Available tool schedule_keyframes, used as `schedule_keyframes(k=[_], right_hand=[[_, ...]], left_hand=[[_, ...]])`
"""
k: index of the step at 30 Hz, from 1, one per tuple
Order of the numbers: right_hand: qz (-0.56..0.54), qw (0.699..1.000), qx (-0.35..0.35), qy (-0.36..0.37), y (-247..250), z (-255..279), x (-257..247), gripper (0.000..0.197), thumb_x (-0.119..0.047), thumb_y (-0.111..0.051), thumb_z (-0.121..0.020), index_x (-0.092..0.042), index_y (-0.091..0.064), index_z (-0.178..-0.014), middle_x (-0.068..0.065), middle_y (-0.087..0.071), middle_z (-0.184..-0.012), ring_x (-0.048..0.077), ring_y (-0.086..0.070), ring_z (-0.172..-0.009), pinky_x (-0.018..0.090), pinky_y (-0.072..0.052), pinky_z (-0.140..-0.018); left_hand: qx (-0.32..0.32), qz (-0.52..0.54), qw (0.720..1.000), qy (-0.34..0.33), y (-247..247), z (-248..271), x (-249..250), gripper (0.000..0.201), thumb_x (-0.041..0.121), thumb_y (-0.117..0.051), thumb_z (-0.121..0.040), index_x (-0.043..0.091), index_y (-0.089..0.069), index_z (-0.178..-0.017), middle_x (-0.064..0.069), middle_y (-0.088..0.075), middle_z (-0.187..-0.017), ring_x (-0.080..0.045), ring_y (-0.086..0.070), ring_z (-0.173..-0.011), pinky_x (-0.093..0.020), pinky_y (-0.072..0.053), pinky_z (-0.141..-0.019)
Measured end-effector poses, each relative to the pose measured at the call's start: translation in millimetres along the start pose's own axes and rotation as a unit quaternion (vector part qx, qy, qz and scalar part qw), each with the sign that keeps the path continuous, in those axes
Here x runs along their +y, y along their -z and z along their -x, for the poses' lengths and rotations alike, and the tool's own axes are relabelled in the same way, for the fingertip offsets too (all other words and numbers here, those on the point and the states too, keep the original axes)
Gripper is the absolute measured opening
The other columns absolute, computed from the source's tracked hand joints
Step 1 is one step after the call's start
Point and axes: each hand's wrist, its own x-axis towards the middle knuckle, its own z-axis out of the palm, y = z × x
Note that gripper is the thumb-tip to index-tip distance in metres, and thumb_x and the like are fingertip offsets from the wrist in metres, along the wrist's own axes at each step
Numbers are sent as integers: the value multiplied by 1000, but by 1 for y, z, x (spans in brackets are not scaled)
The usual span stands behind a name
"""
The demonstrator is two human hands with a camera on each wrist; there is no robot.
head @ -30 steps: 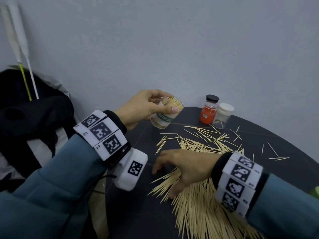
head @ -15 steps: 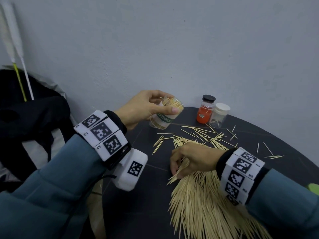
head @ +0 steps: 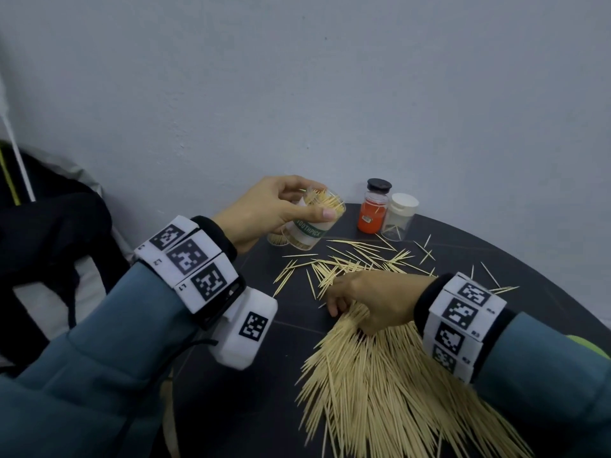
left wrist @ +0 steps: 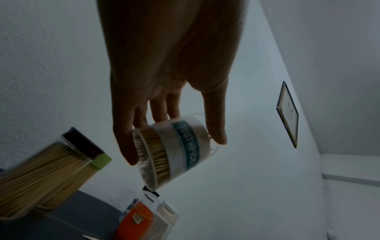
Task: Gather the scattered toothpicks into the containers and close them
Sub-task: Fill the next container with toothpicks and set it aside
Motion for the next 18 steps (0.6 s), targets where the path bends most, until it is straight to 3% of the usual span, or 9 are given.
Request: schedule_keyframes(k=[5,10,14,18], right_hand=[[28,1000,5,6,-6,1,4,29,-10,-60,-83,-17,-56,-111,-2,-52,-113,13,-49,-104,25,-42,-86],[32,999,19,9,-11,5,11,23,-14,-56,-90,-15,-54,-113,-1,-53,-117,14,-49,-109,23,-38,-88],[46,999,27,2,-14,10,14,28,-16,-49,-95,-10,-48,-122,2,-49,-124,16,-47,-115,30,-41,-97],[51,997,49,-18,-17,14,22,31,-12,-39,-98,-7,-41,-129,4,-45,-128,18,-44,-118,27,-38,-100]], left_hand=[[-7,-1,1000,-3,-5,-3,1,64,36,-75,-53,21,-64,-114,-5,-65,-116,-15,-56,-117,-24,-46,-82],[-12,-6,1000,-6,-8,-5,1,64,34,-74,-54,20,-63,-116,-5,-66,-114,-10,-61,-104,-17,-47,-71],[-15,-1,1000,-8,-10,-6,1,68,35,-76,-51,18,-63,-116,-6,-66,-112,-13,-62,-100,-22,-48,-74],[-18,-1,1000,-11,-12,-8,0,65,34,-75,-53,19,-63,-115,-5,-66,-109,-12,-62,-98,-22,-49,-73]])
